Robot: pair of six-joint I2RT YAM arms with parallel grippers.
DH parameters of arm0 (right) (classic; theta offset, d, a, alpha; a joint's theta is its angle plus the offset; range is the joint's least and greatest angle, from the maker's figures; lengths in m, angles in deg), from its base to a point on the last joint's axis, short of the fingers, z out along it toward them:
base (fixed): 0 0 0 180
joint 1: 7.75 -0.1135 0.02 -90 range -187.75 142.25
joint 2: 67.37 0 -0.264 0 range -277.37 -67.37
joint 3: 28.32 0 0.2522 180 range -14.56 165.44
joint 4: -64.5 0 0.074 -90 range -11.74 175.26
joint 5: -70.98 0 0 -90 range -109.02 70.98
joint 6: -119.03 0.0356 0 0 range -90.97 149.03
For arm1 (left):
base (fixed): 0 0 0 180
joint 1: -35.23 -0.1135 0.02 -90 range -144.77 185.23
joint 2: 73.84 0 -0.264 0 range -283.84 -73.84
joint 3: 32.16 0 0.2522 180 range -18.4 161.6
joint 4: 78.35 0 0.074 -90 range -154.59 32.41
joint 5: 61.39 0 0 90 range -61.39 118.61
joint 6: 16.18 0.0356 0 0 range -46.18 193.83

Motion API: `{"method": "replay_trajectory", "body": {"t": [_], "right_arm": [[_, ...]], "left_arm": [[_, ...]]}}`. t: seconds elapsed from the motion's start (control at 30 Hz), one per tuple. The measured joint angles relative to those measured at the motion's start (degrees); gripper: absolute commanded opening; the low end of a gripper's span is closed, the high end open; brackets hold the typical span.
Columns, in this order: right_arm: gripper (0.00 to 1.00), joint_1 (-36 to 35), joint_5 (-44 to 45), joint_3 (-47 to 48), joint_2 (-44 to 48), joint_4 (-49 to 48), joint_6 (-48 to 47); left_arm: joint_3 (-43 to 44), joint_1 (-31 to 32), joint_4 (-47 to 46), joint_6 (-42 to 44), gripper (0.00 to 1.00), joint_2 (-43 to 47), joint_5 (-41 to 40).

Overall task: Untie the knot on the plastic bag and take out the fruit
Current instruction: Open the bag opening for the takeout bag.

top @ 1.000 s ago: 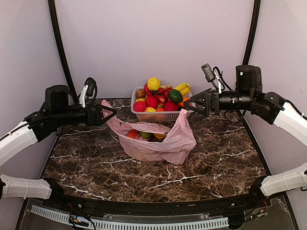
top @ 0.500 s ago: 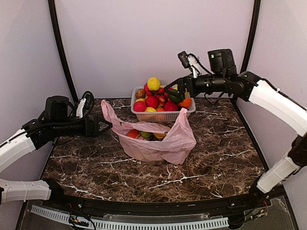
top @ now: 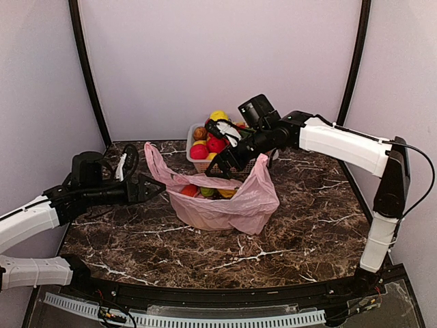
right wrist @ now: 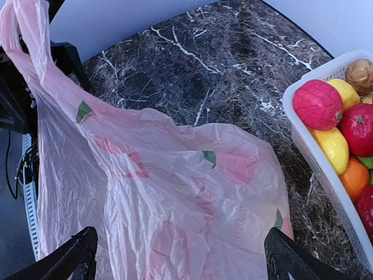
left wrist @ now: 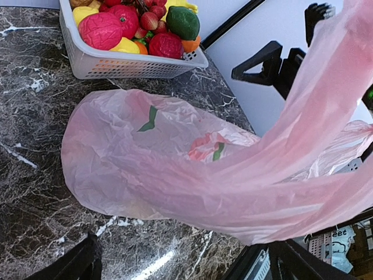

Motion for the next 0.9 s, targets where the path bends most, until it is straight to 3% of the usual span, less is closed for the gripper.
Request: {"method": "replay_trajectory", "body": {"t": [0.33,0.57,0.9], "right_arm": [[0.95,-2.89,2.16,-0.46,-0.5,1.03,-2.38],[0.96,-5.64,6.29,-0.46,-1.99,1.29,-4.17],[0.92,-8.02,12.48,-0.13,-5.7,2.82,-6.23]], "left_arm": [[-0.52,0.02,-6.78,-3.91,0.99,-2.08,-0.28],[-0.96,0.02,-8.46,-5.84,0.93,-4.09,-0.52],[-1.07,0.13,-9.6,-7.04,0.68,-4.63,-0.37]]}}
